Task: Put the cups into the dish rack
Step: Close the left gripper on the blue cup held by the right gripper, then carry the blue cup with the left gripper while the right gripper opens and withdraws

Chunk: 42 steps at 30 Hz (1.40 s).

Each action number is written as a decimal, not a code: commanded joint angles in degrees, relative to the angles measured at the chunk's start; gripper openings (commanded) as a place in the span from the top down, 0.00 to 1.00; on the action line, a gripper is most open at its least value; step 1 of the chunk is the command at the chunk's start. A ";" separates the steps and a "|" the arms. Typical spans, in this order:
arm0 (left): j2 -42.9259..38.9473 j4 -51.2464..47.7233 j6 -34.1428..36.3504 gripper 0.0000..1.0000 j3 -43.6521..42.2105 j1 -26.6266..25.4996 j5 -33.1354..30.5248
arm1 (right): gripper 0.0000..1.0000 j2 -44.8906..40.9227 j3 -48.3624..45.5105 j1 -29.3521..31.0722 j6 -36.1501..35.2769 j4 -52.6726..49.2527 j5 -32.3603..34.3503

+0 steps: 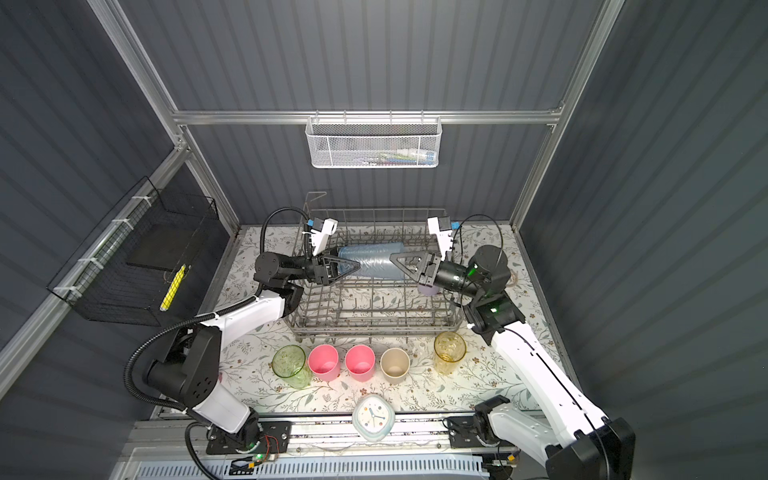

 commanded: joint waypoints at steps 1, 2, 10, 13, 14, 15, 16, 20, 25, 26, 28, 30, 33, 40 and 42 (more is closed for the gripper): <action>-3.90 -4.92 6.11 0.54 1.06 -0.37 -0.55 | 0.77 -1.39 0.23 -0.74 -2.31 -1.12 -0.87; -4.57 -6.84 7.60 0.54 0.98 -0.32 -0.75 | 0.75 -1.72 0.29 -0.93 -2.65 -1.62 -0.81; -9.48 -24.02 19.43 0.55 1.65 -0.30 -3.49 | 0.59 -4.44 0.89 -3.05 -7.18 -8.52 0.37; -12.44 -40.81 30.58 0.56 4.05 -0.37 -6.33 | 0.57 -6.74 2.19 -4.24 -13.33 -18.07 4.49; -13.60 -48.91 35.72 0.56 5.67 -0.33 -8.40 | 0.57 -7.65 3.00 -4.63 -16.26 -22.46 6.87; -14.51 -57.33 40.96 0.56 7.66 -0.32 -11.00 | 0.57 -8.51 3.63 -5.11 -18.87 -25.81 9.05; -15.08 -64.06 44.77 0.56 9.51 -0.35 -13.29 | 0.56 -9.33 4.13 -5.48 -20.90 -29.01 11.49; -15.27 -84.09 53.87 0.56 17.05 -0.36 -23.11 | 0.55 -11.74 6.82 -6.03 -29.44 -43.28 26.11; -14.02 -99.24 59.27 0.56 23.35 -0.37 -35.48 | 0.53 -12.96 7.95 -6.03 -35.51 -52.58 40.47; -13.38 -102.23 60.35 0.56 26.49 -0.35 -38.71 | 0.53 -13.13 7.96 -6.10 -36.15 -53.40 42.00; -11.70 -107.20 61.48 0.57 29.23 -0.34 -43.78 | 0.53 -13.31 7.64 -6.14 -37.00 -54.19 43.55; -10.00 -111.56 62.56 0.57 31.96 -0.37 -49.27 | 0.52 -13.32 7.15 -6.12 -37.48 -54.45 44.34; -7.41 -116.39 63.43 0.57 34.97 -0.33 -55.03 | 0.51 -13.14 6.47 -6.12 -37.75 -54.30 44.87; -2.00 -122.92 63.41 0.57 38.70 -0.46 -60.93 | 0.51 -12.70 4.84 -6.21 -37.89 -53.50 45.25; -0.67 -124.04 63.40 0.57 39.41 -0.55 -62.52 | 0.51 -12.70 4.39 -6.34 -37.94 -53.18 45.65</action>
